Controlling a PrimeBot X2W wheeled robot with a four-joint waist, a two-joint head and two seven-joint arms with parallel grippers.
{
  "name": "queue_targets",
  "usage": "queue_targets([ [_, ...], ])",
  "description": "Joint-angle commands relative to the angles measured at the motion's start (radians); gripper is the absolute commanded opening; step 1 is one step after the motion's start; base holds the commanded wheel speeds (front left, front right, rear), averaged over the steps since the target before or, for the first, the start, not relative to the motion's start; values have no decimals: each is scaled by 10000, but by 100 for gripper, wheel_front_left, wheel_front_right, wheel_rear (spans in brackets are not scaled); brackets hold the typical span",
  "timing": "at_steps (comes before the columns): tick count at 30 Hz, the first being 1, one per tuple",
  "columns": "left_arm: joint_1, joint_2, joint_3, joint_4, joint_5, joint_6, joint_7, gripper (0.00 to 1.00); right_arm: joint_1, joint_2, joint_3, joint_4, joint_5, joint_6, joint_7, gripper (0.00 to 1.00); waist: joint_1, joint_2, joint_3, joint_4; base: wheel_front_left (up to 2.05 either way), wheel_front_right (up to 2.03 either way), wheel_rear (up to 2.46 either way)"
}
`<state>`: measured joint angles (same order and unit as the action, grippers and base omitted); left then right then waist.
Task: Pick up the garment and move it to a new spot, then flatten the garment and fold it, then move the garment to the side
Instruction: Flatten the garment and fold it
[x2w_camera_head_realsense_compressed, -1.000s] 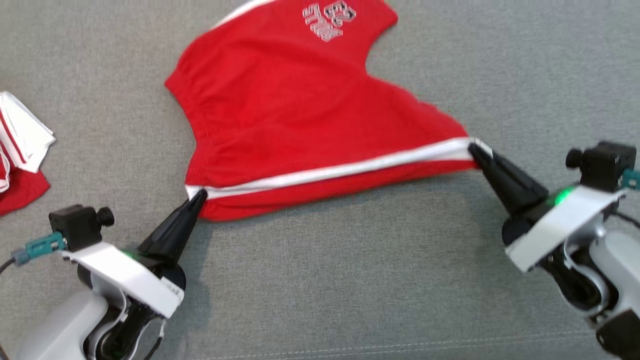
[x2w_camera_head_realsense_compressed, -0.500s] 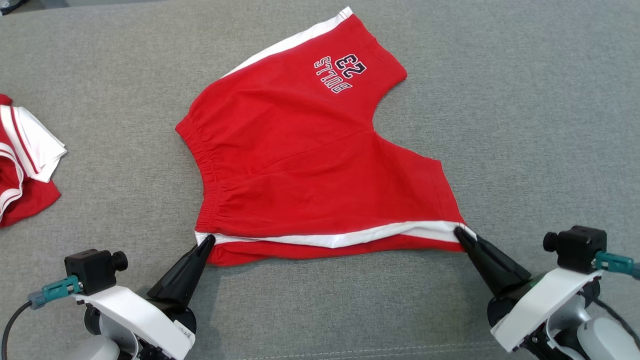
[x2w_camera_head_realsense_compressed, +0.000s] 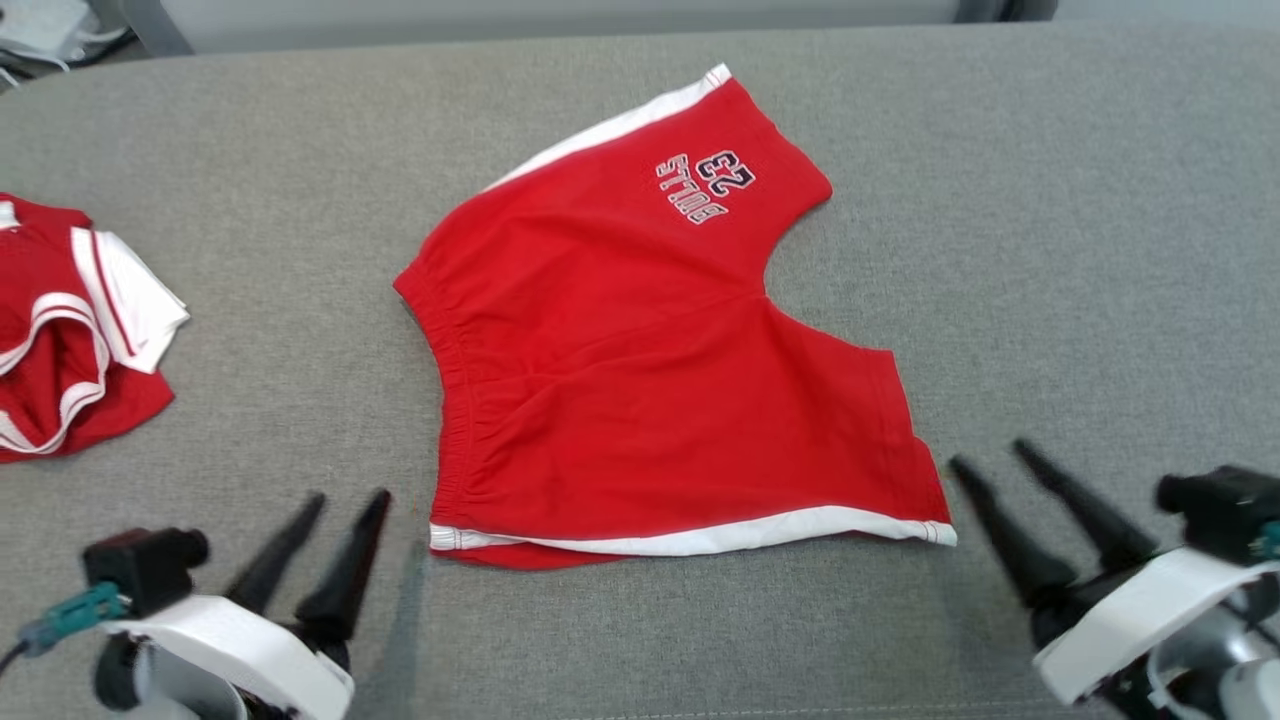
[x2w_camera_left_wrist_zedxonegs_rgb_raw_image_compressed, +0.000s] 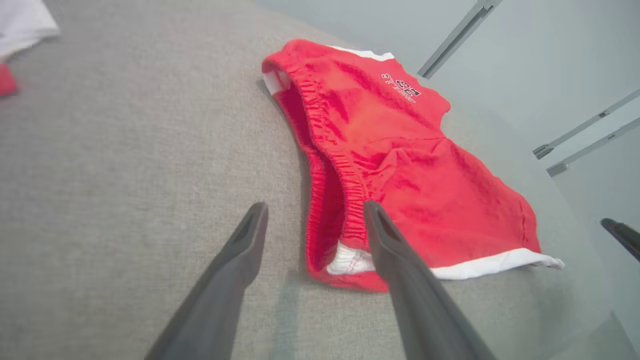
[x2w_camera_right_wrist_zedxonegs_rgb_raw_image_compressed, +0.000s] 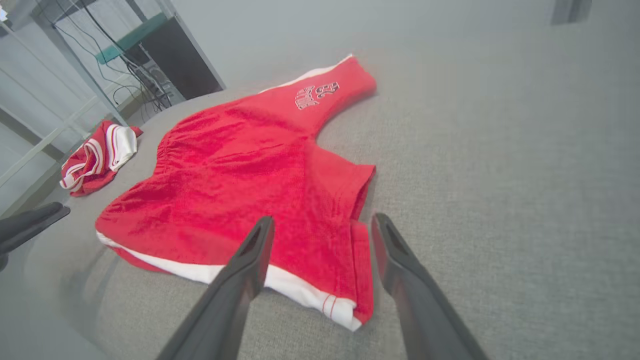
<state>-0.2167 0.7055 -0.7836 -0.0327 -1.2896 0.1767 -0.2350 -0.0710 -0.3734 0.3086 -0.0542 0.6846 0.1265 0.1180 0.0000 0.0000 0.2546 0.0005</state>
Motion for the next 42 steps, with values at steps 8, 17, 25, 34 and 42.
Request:
queue_targets([
  [8, 39, 100, 2726, -1600, 2364, 1804, -263, 100, -231, 711, -1814, -764, -1970, 42, -1162, 100, 0, 0, -948, 190, 0, 0, 0],
  [17, 21, -1240, 4083, -1508, 4536, 2252, -266, 100, -783, 1540, -2128, 95, -3555, 42, -2253, 100, 0, 0, -1702, 93, 0, 0, 0],
  [25, 971, -1729, 4552, -22, 5992, 1742, -267, 100, -183, 1855, -2426, 1198, -3712, 42, -2640, 100, 0, 0, -2413, 97, 0, 0, 0],
  [34, 2177, -2142, 4976, 543, 6498, 630, -267, 100, 535, 2032, -2404, 1463, -3666, 42, -2758, 100, 0, 0, -2818, 179, 0, 0, 0],
  [42, 2736, -2641, 5615, 527, 7286, 317, -267, 100, 1069, 2143, -2397, 1411, -3968, 42, -2688, 100, 0, 0, -2983, 350, 0, 0, 0],
])
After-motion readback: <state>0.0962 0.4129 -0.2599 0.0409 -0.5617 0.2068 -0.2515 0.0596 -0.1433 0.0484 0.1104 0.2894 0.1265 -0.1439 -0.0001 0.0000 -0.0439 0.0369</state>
